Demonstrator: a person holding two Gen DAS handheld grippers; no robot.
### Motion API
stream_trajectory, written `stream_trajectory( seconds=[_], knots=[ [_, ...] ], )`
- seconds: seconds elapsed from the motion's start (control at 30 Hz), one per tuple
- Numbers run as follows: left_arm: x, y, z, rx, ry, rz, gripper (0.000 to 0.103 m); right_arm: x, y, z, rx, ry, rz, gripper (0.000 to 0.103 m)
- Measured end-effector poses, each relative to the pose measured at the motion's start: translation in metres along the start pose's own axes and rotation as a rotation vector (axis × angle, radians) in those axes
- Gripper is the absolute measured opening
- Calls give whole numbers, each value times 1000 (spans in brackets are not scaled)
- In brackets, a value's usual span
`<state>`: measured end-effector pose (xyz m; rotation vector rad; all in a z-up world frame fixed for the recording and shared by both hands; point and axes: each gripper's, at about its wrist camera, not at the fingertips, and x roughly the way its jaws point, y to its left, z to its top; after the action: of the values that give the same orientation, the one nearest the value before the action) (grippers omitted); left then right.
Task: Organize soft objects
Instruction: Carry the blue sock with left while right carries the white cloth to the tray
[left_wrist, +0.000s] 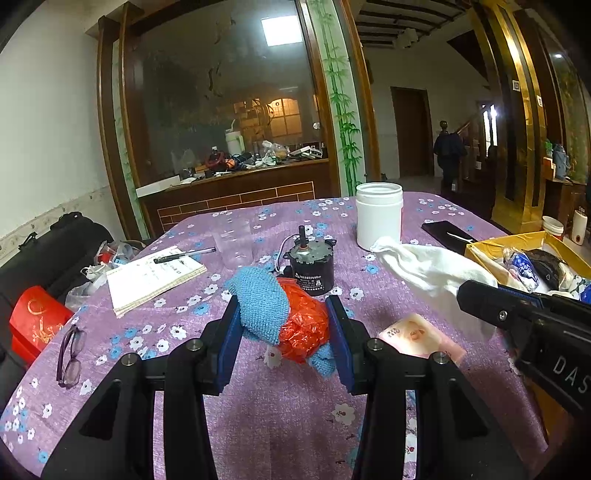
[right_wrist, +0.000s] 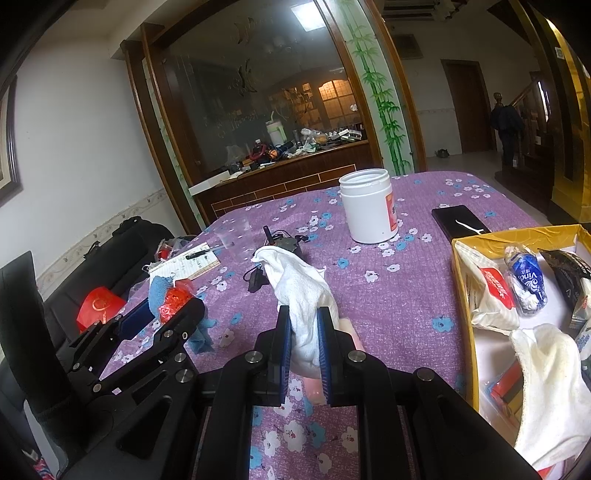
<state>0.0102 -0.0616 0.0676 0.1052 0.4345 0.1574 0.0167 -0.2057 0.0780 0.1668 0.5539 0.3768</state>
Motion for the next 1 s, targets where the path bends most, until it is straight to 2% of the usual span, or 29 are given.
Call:
stream_trajectory(
  seconds=[0.6, 0.83, 1.0],
  knots=[
    [-6, -1, 0, 3, -37, 13, 42, -4, 0, 1, 1, -18, 0, 14],
    [-10, -1, 2, 4, -41, 8, 42, -12, -7, 6, 44, -35, -8, 14],
    [-18, 3, 9, -8, -33, -38, 42, -36, -18, 13, 86, -84, -21, 14]
  ],
)
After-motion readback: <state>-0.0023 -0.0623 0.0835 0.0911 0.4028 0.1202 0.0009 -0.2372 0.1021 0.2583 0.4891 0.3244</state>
